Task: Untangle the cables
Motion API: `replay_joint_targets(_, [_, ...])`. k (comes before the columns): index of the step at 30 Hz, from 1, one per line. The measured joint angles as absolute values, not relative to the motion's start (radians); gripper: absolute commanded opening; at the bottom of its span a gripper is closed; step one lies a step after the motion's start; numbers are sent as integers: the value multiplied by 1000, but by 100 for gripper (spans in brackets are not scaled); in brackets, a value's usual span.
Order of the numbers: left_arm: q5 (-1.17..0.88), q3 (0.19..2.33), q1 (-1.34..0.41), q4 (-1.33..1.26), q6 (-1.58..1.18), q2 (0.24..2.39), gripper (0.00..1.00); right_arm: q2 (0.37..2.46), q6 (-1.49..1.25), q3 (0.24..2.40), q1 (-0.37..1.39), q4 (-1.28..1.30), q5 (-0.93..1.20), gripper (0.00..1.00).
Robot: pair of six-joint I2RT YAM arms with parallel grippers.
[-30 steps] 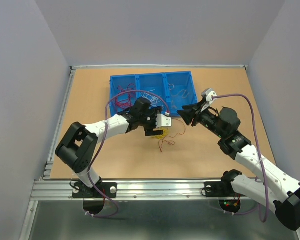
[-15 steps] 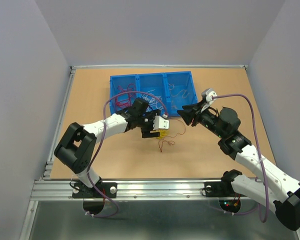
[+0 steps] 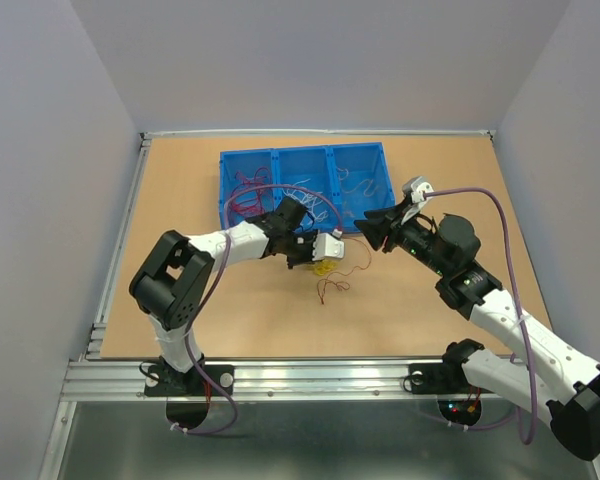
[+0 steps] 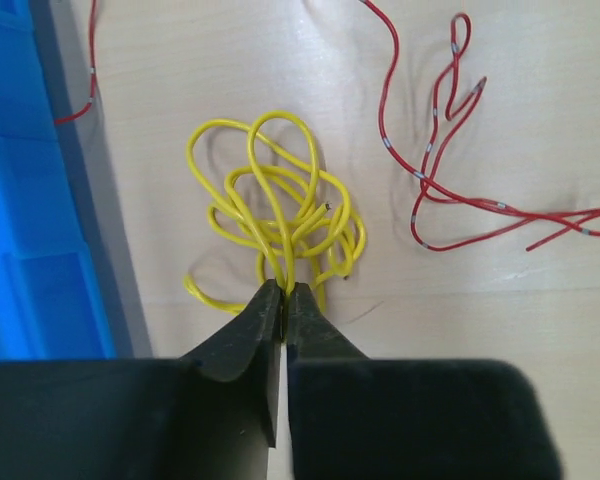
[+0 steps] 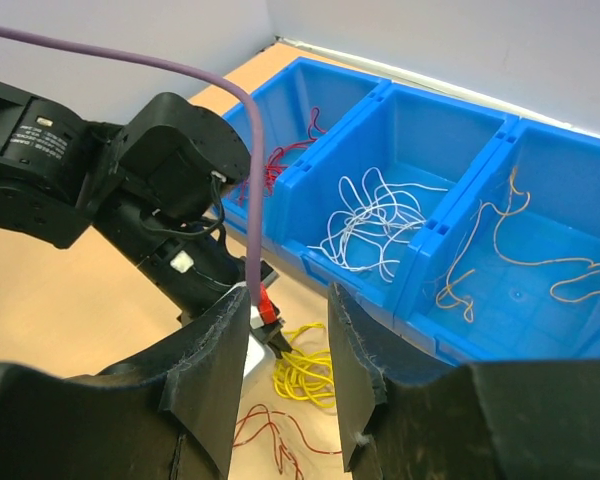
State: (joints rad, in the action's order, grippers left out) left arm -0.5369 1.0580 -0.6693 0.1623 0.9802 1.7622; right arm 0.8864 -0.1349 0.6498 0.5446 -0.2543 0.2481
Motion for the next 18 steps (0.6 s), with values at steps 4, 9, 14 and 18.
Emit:
replay_joint_targets(4, [-538,1053,-672,137,956,1735,0,881,-135,649,545,-255,230,42])
replay_joint_targets(9, [-550,1024,-662,91,911,1617,0,800,-136,605,545,-276,191,41])
replay_joint_targets(14, [-572,961,-632,-4,835,1448,0,749,-138,583,545,-311,167,41])
replay_joint_targets(18, [-580,942,-613,-75,766,1363,0,744,-139,569,545,-332,144,41])
